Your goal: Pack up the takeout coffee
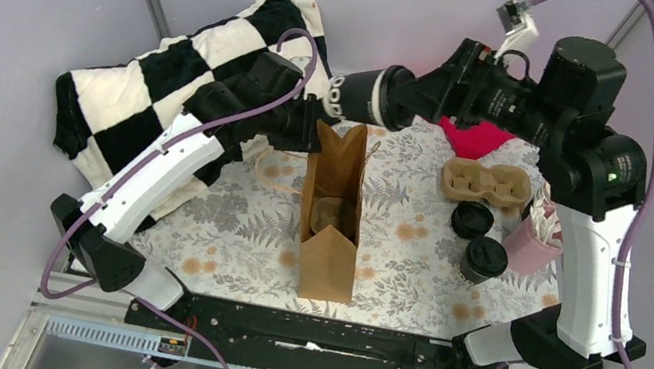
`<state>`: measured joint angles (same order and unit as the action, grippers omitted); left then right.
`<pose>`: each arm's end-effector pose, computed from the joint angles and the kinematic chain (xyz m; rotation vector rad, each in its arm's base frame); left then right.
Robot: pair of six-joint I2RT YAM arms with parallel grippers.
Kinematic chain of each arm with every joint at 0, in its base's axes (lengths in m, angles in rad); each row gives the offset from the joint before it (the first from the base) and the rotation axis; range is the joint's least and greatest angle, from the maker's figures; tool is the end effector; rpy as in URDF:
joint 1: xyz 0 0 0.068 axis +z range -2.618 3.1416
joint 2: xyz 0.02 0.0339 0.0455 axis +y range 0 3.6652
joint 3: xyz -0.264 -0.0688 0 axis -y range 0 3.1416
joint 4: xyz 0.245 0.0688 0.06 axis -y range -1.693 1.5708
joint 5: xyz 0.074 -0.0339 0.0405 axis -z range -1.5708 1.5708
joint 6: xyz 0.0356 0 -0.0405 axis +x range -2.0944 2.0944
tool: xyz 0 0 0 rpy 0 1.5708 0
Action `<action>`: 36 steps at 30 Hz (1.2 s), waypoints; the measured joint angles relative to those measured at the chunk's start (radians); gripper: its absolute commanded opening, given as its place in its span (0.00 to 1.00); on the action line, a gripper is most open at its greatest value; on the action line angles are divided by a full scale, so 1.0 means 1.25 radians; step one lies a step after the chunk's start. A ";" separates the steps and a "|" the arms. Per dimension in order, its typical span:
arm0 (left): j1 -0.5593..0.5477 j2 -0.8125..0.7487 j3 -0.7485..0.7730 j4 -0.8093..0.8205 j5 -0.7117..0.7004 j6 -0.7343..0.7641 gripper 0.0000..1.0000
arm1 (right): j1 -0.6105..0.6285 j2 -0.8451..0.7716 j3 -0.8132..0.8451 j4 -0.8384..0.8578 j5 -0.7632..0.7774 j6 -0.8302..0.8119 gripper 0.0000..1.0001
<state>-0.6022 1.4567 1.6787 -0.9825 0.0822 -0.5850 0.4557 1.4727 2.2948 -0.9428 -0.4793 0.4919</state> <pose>0.2415 -0.1695 0.4128 0.0638 2.4306 -0.6661 0.1919 0.1123 0.5838 -0.3500 1.7710 1.0969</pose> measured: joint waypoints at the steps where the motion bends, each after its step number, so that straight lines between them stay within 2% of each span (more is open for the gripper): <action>1: -0.001 0.000 0.000 -0.001 -0.011 0.004 0.21 | 0.018 0.000 -0.007 0.016 -0.011 0.013 0.76; 6: -0.005 0.000 0.000 -0.003 -0.074 -0.005 0.01 | 0.118 0.004 -0.024 0.063 -0.030 0.066 0.76; 7: -0.005 -0.001 0.000 -0.003 -0.088 -0.011 0.00 | 0.134 0.006 -0.023 0.065 -0.029 0.072 0.76; 11: -0.005 -0.020 -0.011 0.002 -0.134 -0.061 0.00 | 0.180 0.015 -0.015 0.061 -0.018 0.092 0.75; 17: -0.005 -0.181 -0.161 0.061 -0.179 -0.231 0.00 | 0.234 0.029 -0.012 0.005 0.037 0.111 0.74; 20: -0.005 -0.236 -0.195 0.088 -0.191 -0.293 0.00 | 0.248 0.028 -0.025 -0.023 0.067 0.114 0.73; 27: -0.005 -0.246 -0.212 0.142 -0.197 -0.368 0.00 | 0.302 0.049 -0.016 -0.124 0.162 0.109 0.73; 36: -0.005 -0.258 -0.226 0.154 -0.204 -0.395 0.00 | 0.403 0.111 0.031 -0.264 0.331 0.098 0.72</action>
<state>-0.6086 1.1339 1.3968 -0.7906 -0.1726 -1.0790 0.9596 1.6112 2.3337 -1.2732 -0.0650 0.6147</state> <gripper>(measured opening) 0.005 0.821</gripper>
